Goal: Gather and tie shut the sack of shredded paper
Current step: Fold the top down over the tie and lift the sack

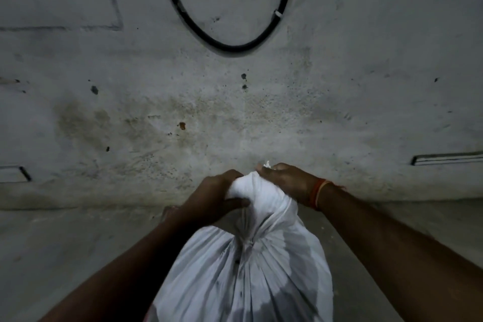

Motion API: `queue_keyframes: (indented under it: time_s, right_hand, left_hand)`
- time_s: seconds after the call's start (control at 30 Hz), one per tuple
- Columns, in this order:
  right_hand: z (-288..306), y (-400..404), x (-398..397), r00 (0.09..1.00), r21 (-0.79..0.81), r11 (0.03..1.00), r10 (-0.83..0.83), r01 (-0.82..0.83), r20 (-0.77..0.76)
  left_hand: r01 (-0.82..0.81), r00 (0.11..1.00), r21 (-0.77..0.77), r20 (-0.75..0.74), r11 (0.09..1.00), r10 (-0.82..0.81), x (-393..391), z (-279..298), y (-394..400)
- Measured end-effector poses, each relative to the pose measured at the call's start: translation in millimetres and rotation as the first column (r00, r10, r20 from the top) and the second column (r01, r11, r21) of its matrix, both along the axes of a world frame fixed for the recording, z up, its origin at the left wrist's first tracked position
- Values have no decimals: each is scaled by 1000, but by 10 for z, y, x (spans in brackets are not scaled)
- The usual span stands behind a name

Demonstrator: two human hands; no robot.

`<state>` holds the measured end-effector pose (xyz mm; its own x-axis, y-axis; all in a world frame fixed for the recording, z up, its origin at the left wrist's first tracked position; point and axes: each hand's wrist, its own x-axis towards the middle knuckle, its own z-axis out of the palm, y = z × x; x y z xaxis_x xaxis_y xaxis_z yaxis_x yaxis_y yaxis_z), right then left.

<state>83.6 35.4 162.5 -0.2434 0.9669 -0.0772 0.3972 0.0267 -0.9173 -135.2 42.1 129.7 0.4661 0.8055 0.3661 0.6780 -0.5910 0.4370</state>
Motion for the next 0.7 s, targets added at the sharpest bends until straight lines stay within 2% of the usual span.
queue_keyframes:
  time_s: [0.07, 0.13, 0.2, 0.27, 0.3, 0.33, 0.4, 0.47, 0.5, 0.53, 0.57, 0.6, 0.67, 0.7]
  right_hand:
    - [48, 15, -2, 983, 207, 977, -89, 55, 159]
    - [58, -14, 54, 947, 438, 899, -150, 11, 283]
    - [47, -79, 118, 880, 531, 819, -72, -217, 470]
    - [-40, -82, 163, 757, 480, 761, 23, -437, 653]
    - [-85, -64, 175, 737, 452, 761, 50, -465, 674]
    - [-130, -35, 185, 763, 440, 787, 61, -433, 643]
    - [-182, 13, 166, 882, 397, 876, 63, -272, 467]
    - [-246, 49, 91, 944, 327, 936, 18, -132, 328]
    - [-279, 70, 45, 957, 313, 946, -18, -77, 290]
    - [-314, 90, 5, 965, 301, 953, -53, -28, 258]
    - [-351, 113, -25, 971, 285, 958, -88, 21, 223]
    - [-375, 127, -46, 977, 264, 962, -117, 67, 180]
    - [-448, 176, -60, 985, 184, 974, -150, 133, 82]
    - [-480, 194, -71, 987, 133, 980, -155, 150, 31]
  left_hand:
    - [-38, 998, -23, -54, 999, 36, -60, 49, 58]
    - [-71, 994, -59, -91, 996, 65, -92, 87, 120]
    - [-72, 991, -149, -123, 986, 53, -75, 97, 169]
    - [-67, 996, -305, -70, 950, 48, -27, 123, 203]
    - [-69, 998, -388, -22, 919, 65, -7, 134, 201]
    - [-63, 996, -467, 25, 882, 85, 15, 139, 177]
    - [-48, 985, -611, 104, 790, 140, 27, 107, 136]
    - [-43, 963, -704, 160, 709, 218, 63, 70, 95]
    - [-73, 959, -697, 148, 713, 243, 79, 43, 92]
    - [-154, 961, -623, 87, 767, 263, 88, 0, 94]
    - [-287, 946, -467, -2, 836, 324, 74, -57, 89]
    - [-387, 917, -267, -11, 883, 399, 44, -115, 32]
    - [-370, 927, 41, 75, 928, 367, -18, -219, -188]
    - [-301, 954, 87, 40, 950, 298, -18, -258, -302]
